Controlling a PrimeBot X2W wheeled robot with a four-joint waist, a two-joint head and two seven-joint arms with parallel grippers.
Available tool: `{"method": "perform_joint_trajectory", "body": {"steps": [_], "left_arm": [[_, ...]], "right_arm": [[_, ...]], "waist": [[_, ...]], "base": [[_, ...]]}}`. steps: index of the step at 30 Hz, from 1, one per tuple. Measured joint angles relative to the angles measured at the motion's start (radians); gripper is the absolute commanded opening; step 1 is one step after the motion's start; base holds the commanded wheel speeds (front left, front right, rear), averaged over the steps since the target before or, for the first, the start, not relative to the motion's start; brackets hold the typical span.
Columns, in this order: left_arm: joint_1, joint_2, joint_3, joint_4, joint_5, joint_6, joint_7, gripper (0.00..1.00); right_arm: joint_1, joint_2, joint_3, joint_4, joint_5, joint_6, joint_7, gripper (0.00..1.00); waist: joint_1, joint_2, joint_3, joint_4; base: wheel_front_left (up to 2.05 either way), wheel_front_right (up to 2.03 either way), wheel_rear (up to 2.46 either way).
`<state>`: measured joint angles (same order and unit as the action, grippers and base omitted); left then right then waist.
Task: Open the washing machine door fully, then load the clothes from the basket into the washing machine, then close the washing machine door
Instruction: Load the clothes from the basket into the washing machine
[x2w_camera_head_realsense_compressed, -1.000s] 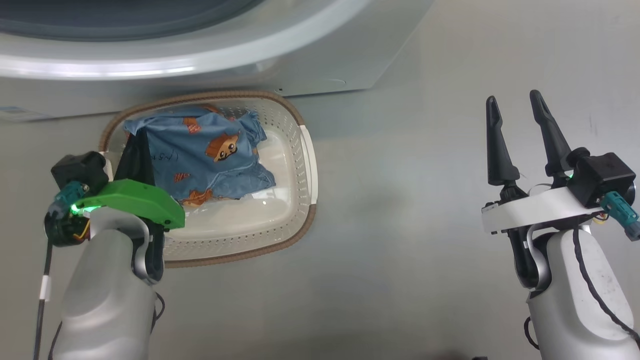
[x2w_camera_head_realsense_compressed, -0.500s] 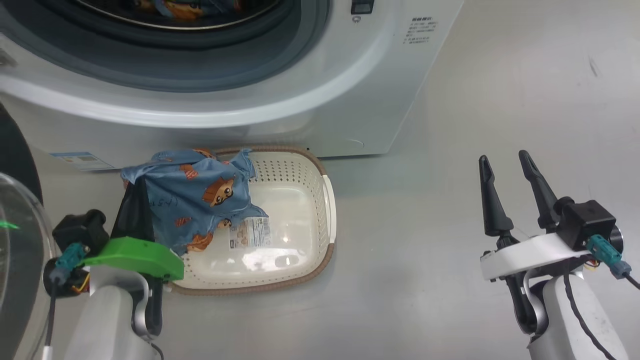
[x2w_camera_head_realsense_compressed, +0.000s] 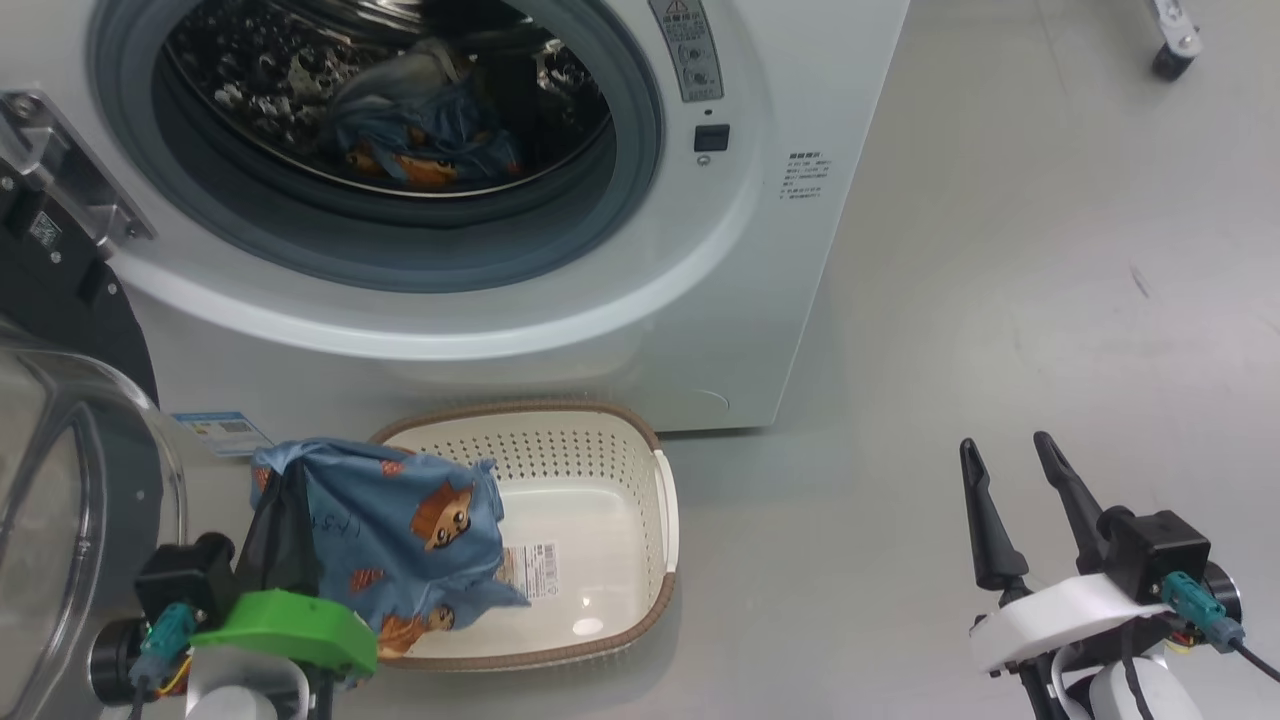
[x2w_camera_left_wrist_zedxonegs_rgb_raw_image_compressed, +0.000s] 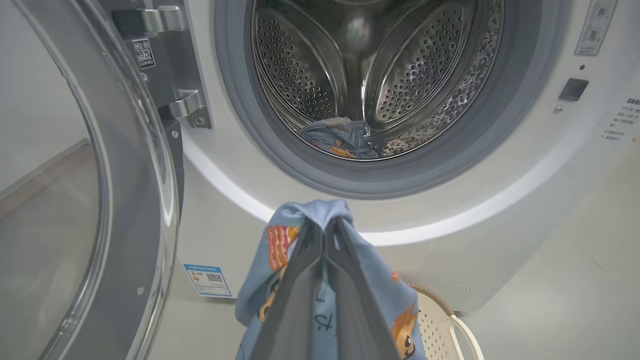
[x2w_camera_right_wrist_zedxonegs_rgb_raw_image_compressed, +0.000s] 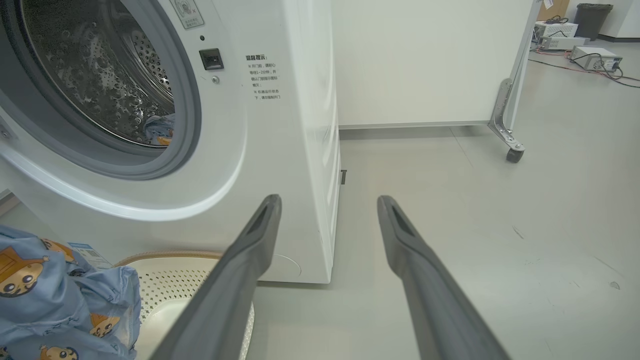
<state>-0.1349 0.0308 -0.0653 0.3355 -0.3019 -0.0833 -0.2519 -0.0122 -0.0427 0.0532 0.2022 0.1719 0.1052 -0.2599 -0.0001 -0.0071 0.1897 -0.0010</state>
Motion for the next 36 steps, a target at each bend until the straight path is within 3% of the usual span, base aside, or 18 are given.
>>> {"method": "perform_joint_trajectory", "body": {"steps": [16, 36], "left_arm": [[0.188, 0.004, -0.067, -0.165, -0.008, 0.042, 0.0, 0.0], [0.286, 0.012, -0.12, -0.297, -0.008, 0.102, 0.0, 0.0]], "right_arm": [[0.143, 0.004, -0.012, 0.011, -0.006, 0.009, 0.0, 1.0], [0.164, 0.007, -0.01, -0.006, -0.006, 0.017, 0.0, 1.0]], "waist": [[0.0, 0.0, -0.201, -0.011], [0.0, 0.0, -0.243, -0.017]], "base": [[0.0, 0.0, 0.0], [0.0, 0.0, 0.0]]}}
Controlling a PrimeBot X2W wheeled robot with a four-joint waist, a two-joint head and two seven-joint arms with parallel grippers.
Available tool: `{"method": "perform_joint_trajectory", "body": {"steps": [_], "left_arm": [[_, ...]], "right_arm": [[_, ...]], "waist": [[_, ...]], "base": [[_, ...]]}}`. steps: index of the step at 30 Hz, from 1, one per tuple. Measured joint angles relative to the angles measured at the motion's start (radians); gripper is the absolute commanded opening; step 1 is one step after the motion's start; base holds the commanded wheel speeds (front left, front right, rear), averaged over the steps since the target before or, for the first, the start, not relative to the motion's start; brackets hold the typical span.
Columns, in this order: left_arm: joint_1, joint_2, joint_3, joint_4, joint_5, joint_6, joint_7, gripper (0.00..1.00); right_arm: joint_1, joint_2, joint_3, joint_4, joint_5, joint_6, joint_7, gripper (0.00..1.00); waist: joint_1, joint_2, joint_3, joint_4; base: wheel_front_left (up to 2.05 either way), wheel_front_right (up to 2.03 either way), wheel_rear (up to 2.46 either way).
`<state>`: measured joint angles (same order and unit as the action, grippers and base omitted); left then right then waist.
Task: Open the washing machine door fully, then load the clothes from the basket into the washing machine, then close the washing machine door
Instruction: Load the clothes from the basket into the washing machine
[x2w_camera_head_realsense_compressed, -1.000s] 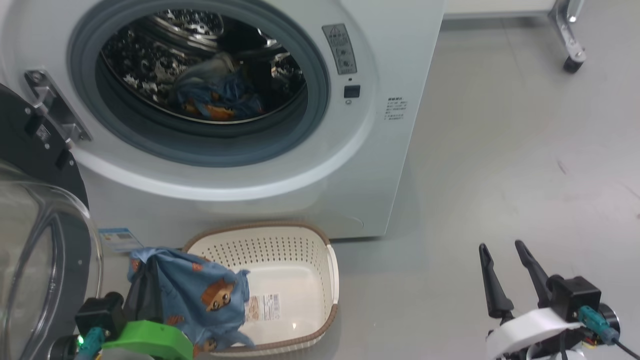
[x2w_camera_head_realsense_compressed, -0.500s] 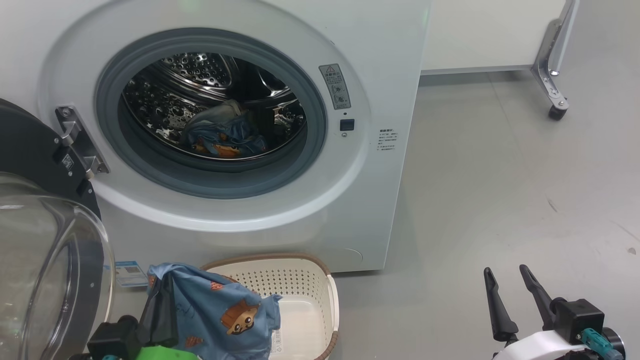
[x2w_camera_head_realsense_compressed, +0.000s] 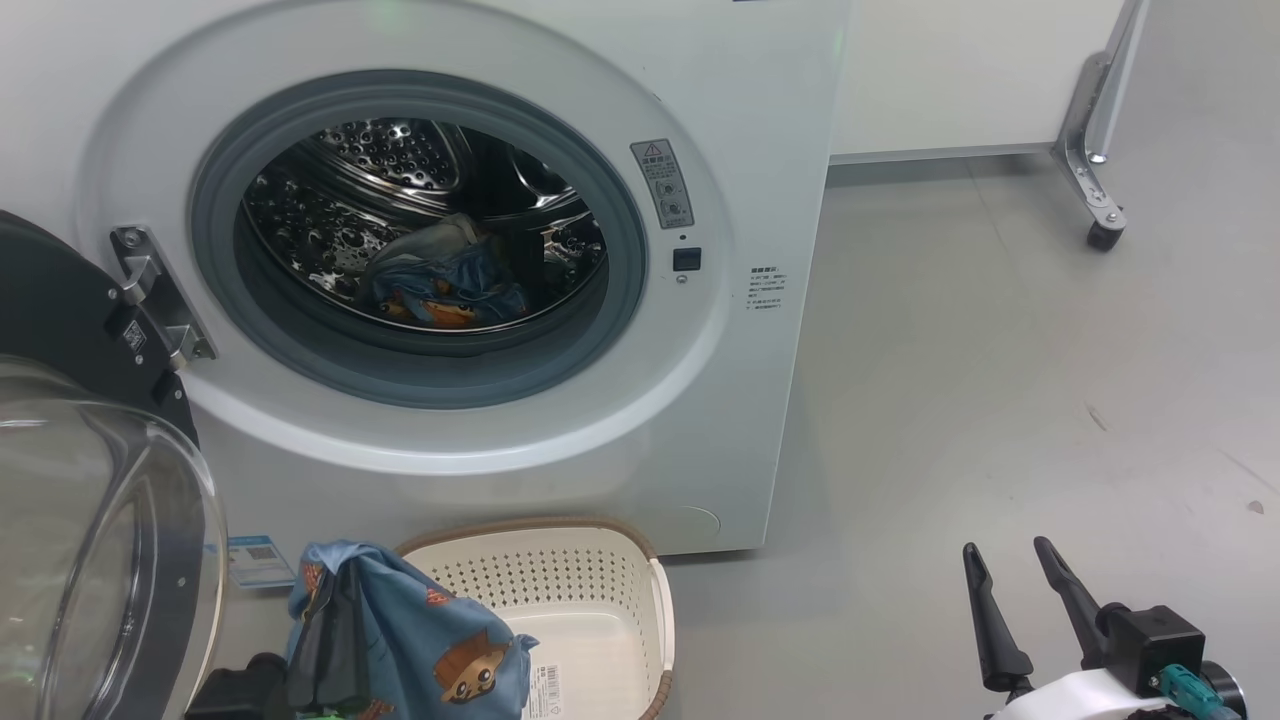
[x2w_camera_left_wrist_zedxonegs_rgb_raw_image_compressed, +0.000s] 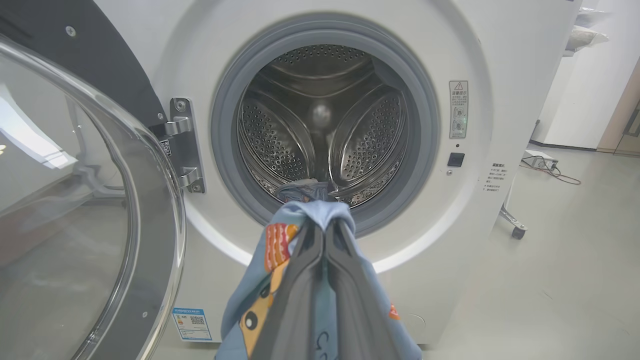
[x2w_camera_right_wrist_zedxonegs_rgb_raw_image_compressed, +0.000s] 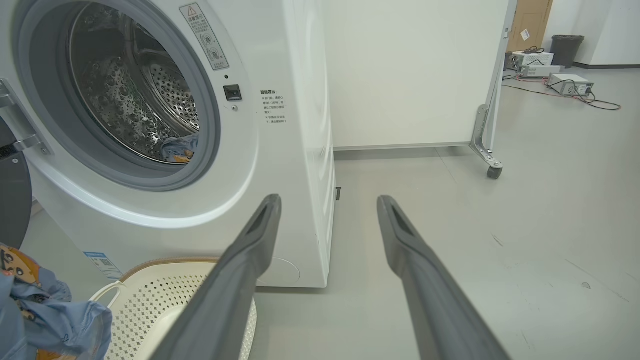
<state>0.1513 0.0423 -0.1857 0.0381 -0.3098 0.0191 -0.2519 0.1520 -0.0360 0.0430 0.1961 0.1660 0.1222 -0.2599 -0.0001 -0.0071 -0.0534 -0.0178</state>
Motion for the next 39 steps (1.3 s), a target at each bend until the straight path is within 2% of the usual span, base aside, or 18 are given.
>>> {"method": "perform_joint_trajectory", "body": {"steps": [15, 21, 26, 30, 39], "left_arm": [[0.009, 0.003, -0.019, -0.032, -0.064, 0.035, 0.0, 0.0], [-0.085, 0.002, -0.001, -0.016, -0.078, 0.039, 0.001, 0.0], [-0.159, 0.009, 0.054, 0.005, -0.083, 0.047, 0.024, 0.0], [-0.24, 0.038, 0.094, 0.026, -0.088, 0.052, 0.044, 0.0], [-0.478, 0.156, 0.192, 0.099, -0.079, 0.062, 0.105, 0.0]], "right_arm": [[-0.001, 0.0, 0.047, -0.007, -0.001, 0.0, 0.0, 1.0], [-0.013, 0.0, 0.078, -0.02, 0.002, 0.0, 0.0, 1.0], [-0.032, -0.001, 0.095, -0.039, 0.012, 0.0, 0.0, 1.0], [-0.056, -0.001, 0.104, -0.055, 0.032, 0.0, 0.0, 1.0], [-0.125, -0.001, 0.134, -0.091, 0.098, 0.0, 0.0, 1.0]], "waist": [[0.0, 0.0, 0.022, -0.066], [0.0, 0.0, 0.051, -0.122], [0.0, 0.0, 0.092, -0.163], [0.0, 0.0, 0.136, -0.197], [0.0001, 0.0, 0.267, -0.285]], "base": [[0.0, 0.0, 0.0], [0.0, 0.0, 0.0], [0.0, 0.0, 0.0], [0.0, 0.0, 0.0], [0.0, 0.0, 0.0]]}}
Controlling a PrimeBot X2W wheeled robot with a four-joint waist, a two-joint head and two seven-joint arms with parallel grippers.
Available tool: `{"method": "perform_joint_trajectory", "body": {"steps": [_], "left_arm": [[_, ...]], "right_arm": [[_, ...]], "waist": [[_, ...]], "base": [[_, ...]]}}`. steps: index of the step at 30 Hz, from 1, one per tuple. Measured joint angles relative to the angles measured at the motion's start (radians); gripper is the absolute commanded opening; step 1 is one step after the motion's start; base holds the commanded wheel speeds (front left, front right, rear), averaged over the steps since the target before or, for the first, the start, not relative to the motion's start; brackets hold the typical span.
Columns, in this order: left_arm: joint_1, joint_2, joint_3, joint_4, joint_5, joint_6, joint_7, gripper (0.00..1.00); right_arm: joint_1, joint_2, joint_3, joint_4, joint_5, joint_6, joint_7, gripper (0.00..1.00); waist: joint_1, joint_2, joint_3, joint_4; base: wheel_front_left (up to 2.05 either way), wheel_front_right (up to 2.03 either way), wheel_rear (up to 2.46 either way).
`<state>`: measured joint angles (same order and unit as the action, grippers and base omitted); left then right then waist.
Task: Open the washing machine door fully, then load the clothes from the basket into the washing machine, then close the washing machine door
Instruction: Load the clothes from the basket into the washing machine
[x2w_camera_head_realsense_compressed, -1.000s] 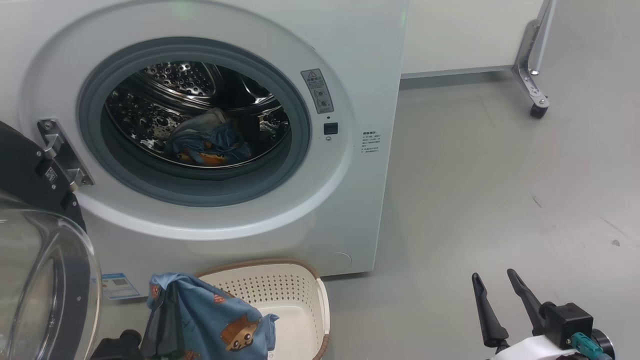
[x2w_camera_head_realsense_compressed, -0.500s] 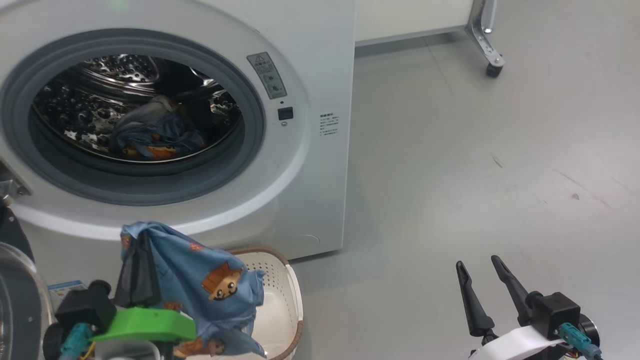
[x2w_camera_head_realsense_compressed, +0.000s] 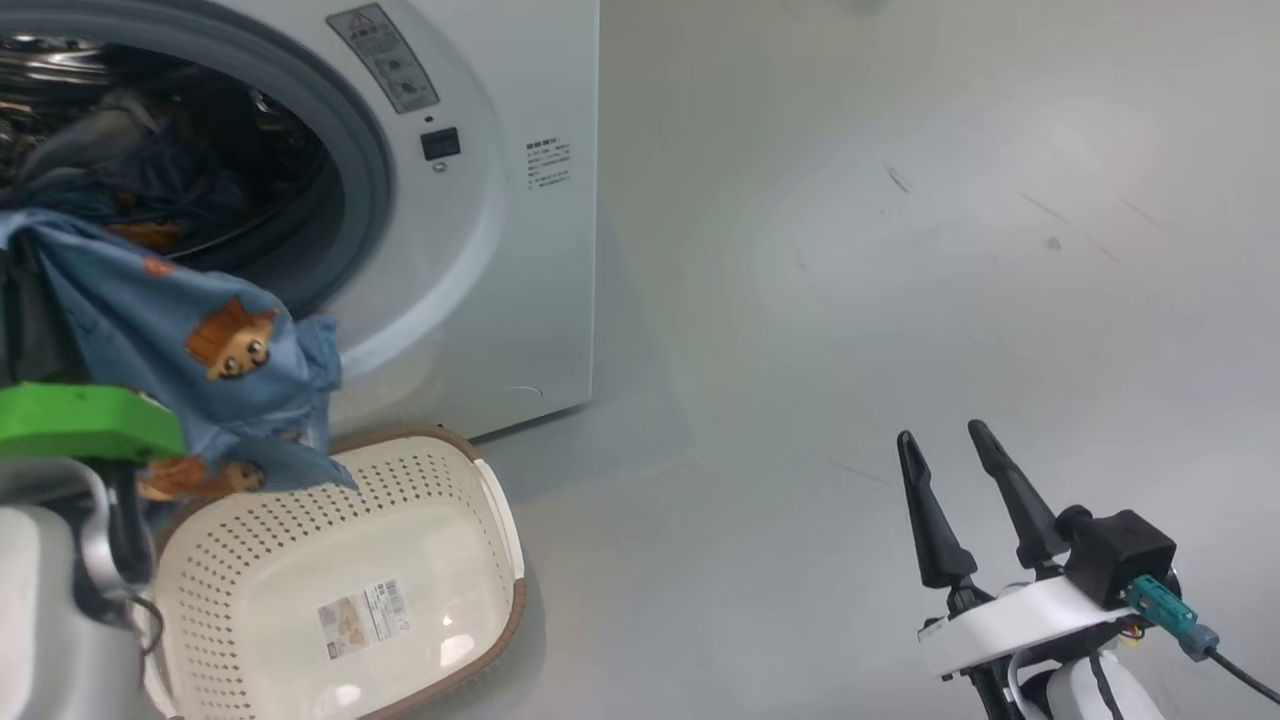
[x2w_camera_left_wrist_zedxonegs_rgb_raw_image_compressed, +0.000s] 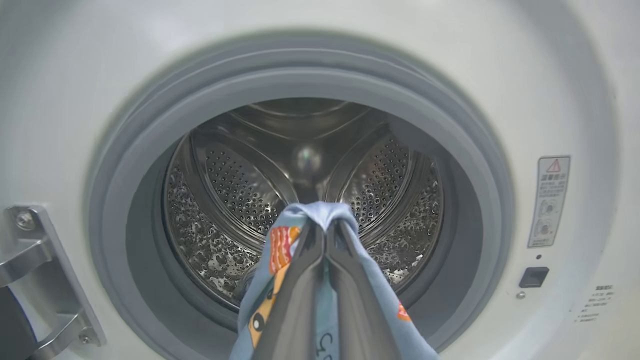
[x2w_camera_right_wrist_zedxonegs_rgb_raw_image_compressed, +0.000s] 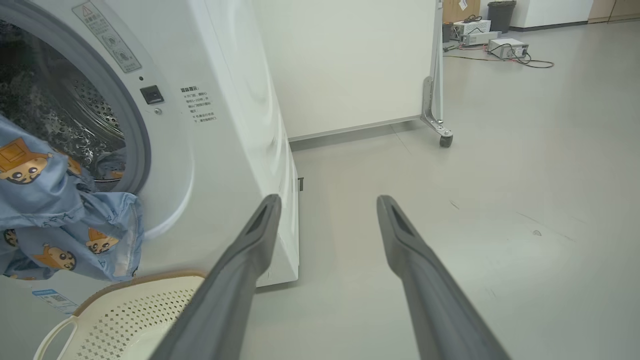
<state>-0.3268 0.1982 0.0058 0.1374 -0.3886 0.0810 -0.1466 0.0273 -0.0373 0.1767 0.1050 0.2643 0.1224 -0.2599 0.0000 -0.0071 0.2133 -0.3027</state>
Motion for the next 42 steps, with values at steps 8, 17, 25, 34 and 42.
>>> {"method": "perform_joint_trajectory", "body": {"steps": [8, 17, 25, 34, 42], "left_arm": [[-0.209, 0.094, 0.049, 0.137, 0.009, 0.009, 0.073, 0.0], [-0.364, 0.143, 0.057, 0.235, 0.008, 0.007, 0.129, 0.0], [-0.529, 0.174, 0.091, 0.31, -0.033, 0.001, 0.174, 0.0], [-0.674, 0.203, 0.104, 0.375, -0.036, -0.02, 0.169, 0.0], [-0.79, 0.222, 0.115, 0.416, -0.036, -0.029, 0.133, 0.0]], "right_arm": [[-0.064, -0.001, 0.05, -0.04, 0.019, 0.0, 0.0, 1.0], [-0.091, -0.001, 0.086, -0.069, 0.019, 0.0, 0.0, 1.0], [-0.108, 0.0, 0.126, -0.107, 0.046, 0.0, 0.0, 1.0], [-0.168, 0.001, 0.151, -0.14, 0.071, -0.011, 0.0, 1.0], [-0.168, 0.001, 0.161, -0.143, 0.072, -0.024, 0.0, 1.0]], "waist": [[0.0, 0.0, 0.13, -0.063], [0.0001, 0.0, 0.245, -0.108], [0.0001, 0.0, 0.361, -0.142], [0.0002, 0.0, 0.458, -0.178], [0.0001, 0.0, 0.482, -0.201]], "base": [[0.0, 0.0, 0.0], [0.0, 0.0, 0.0], [0.0, 0.0, 0.0], [0.0, 0.0, 0.0], [0.0, 0.0, 0.0]]}}
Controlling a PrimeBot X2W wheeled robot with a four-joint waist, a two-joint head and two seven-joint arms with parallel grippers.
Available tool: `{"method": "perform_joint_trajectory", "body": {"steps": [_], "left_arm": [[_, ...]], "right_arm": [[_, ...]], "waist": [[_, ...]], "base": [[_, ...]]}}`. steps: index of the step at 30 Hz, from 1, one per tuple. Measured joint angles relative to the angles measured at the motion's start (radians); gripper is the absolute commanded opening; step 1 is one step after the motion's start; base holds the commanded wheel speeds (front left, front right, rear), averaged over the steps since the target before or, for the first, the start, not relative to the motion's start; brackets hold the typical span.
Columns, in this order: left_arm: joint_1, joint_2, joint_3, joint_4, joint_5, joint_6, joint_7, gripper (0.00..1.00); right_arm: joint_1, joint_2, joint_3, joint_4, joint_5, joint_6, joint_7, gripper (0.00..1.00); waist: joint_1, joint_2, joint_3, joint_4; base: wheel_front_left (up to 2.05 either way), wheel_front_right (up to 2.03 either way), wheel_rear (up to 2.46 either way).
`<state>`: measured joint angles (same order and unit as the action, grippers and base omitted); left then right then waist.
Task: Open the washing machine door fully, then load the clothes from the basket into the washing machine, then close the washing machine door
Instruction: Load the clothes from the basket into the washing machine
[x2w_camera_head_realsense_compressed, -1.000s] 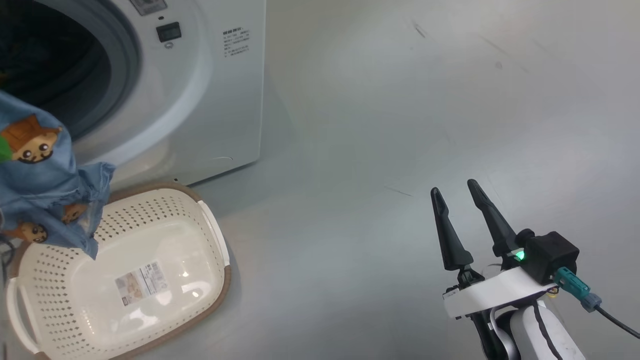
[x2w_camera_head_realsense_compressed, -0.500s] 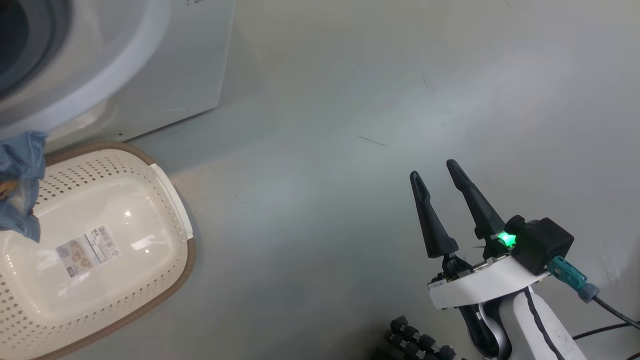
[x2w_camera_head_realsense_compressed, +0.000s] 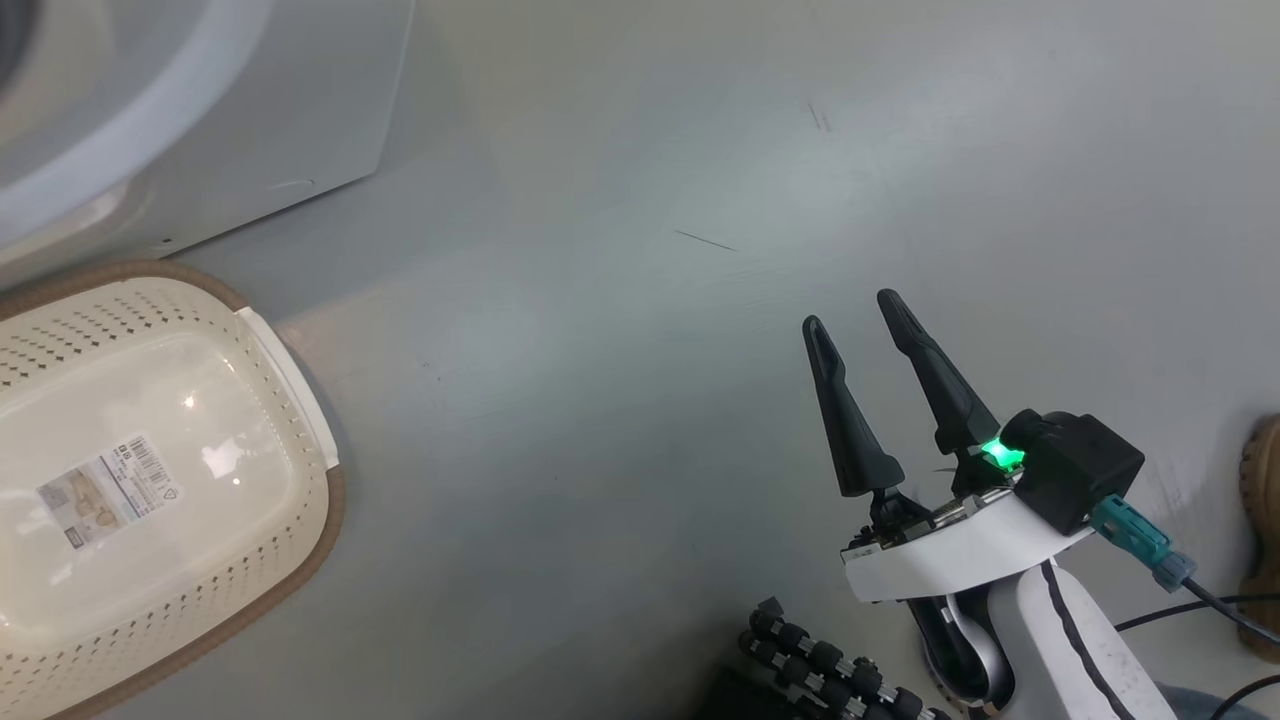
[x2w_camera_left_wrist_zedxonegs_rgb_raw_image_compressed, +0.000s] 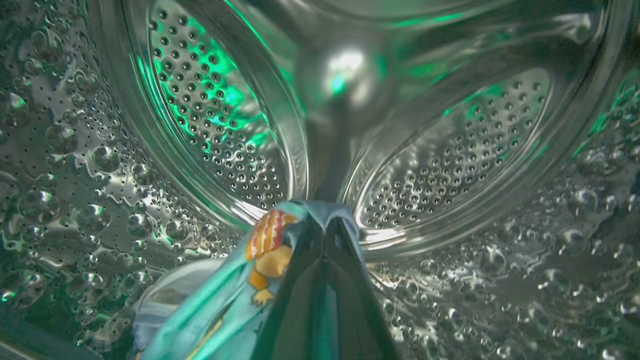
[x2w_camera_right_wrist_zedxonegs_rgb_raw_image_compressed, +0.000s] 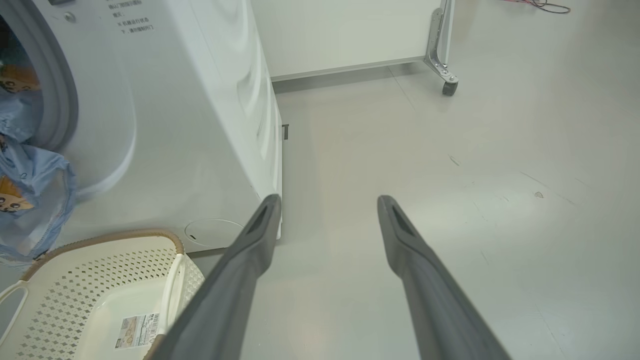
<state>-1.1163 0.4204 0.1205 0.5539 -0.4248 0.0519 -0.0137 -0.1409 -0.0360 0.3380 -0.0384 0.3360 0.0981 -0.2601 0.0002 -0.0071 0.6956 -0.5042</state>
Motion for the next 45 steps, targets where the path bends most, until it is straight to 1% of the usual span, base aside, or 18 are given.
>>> {"method": "perform_joint_trajectory", "body": {"steps": [2, 5, 6, 7, 8, 9, 10, 11, 12, 16, 25, 27, 33, 38, 45], "left_arm": [[-0.036, 0.008, 0.004, 0.012, 0.0, 0.0, -0.006, 0.0], [-0.049, 0.035, -0.03, 0.053, 0.03, -0.007, 0.002, 0.0], [-0.046, 0.036, -0.036, 0.076, 0.033, -0.007, 0.005, 0.07], [-0.04, 0.036, -0.041, 0.1, 0.038, -0.007, 0.005, 0.24], [-0.03, 0.036, -0.05, 0.126, 0.04, -0.007, 0.007, 0.38], [-0.02, 0.036, -0.059, 0.147, 0.047, -0.007, 0.013, 0.48], [-0.008, 0.034, -0.067, 0.163, 0.057, -0.007, 0.012, 0.88], [-0.001, 0.033, -0.074, 0.179, 0.07, -0.007, 0.012, 0.88], [0.003, 0.033, -0.081, 0.191, 0.078, -0.006, 0.012, 1.0], [0.004, 0.022, -0.098, 0.228, 0.095, 0.003, 0.011, 1.0], [0.004, -0.048, -0.121, 0.291, 0.095, 0.011, 0.008, 1.0], [0.005, -0.058, -0.138, 0.297, 0.101, 0.011, -0.004, 1.0], [0.02, -0.104, -0.138, 0.324, 0.097, 0.011, -0.055, 1.0], [0.074, -0.157, -0.135, 0.354, 0.072, -0.008, -0.096, 1.0], [0.138, -0.214, -0.182, 0.375, 0.083, -0.035, -0.161, 1.0]], "right_arm": [[0.0, 0.0, 0.003, 0.0, 0.001, -0.004, 0.0, 1.0], [0.0, 0.0, 0.006, 0.0, 0.008, -0.007, 0.0, 1.0], [0.0, 0.0, 0.009, 0.001, 0.008, -0.01, 0.0, 1.0], [0.0, 0.001, 0.01, 0.002, 0.01, -0.013, 0.0, 1.0], [0.0, 0.001, 0.01, 0.002, 0.013, -0.014, 0.0, 1.0], [0.0, 0.0, 0.011, 0.003, 0.017, -0.014, 0.0, 1.0], [0.0, 0.0, 0.011, 0.005, 0.017, -0.015, 0.0, 1.0], [0.0, 0.0, 0.012, 0.006, 0.017, -0.021, 0.0, 1.0], [0.0, 0.0, 0.01, 0.006, 0.017, -0.021, 0.0, 1.0], [-0.013, 0.0, -0.001, 0.009, 0.017, -0.022, 0.0, 1.0], [-0.021, -0.001, -0.019, 0.019, 0.006, -0.023, 0.0, 1.0], [-0.021, -0.001, -0.021, 0.025, 0.003, -0.023, 0.0, 1.0], [-0.021, -0.002, -0.029, 0.049, -0.023, -0.023, 0.0, 1.0], [-0.034, -0.003, -0.051, 0.063, -0.026, -0.023, 0.0, 1.0], [-0.037, -0.004, -0.084, 0.082, -0.049, -0.022, 0.0, 1.0]], "waist": [[-0.0001, 0.0, 0.002, -0.003], [0.0, 0.0, 0.004, -0.007], [0.0, 0.0, 0.004, -0.008], [0.0, 0.0, 0.002, -0.009], [-0.0001, 0.0, -0.001, -0.009], [0.0, 0.0, -0.005, -0.008], [-0.0001, 0.0, -0.01, -0.008], [-0.0001, 0.0, -0.015, -0.007], [-0.0001, 0.0, -0.02, -0.005], [-0.0001, 0.0, -0.042, 0.006], [-0.0001, 0.0, -0.089, 0.054], [-0.0001, 0.0, -0.097, 0.068], [-0.0001, 0.0, -0.12, 0.109], [-0.0001, 0.0, -0.146, 0.144], [-0.0002, 0.0, -0.186, 0.2]], "base": [[0.0, 0.0, 0.0], [0.0, 0.0, 0.0], [0.0, 0.0, 0.0], [0.0, 0.0, 0.0], [0.0, 0.0, 0.0], [0.0, 0.0, 0.0], [0.0, 0.0, 0.0], [0.0, 0.0, 0.0], [0.0, 0.0, 0.0], [0.0, 0.0, 0.0], [0.0, 0.0, 0.0], [0.0, 0.0, 0.0], [0.0, 0.0, 0.0], [0.0, 0.0, 0.0], [0.0, 0.0, 0.0]]}}
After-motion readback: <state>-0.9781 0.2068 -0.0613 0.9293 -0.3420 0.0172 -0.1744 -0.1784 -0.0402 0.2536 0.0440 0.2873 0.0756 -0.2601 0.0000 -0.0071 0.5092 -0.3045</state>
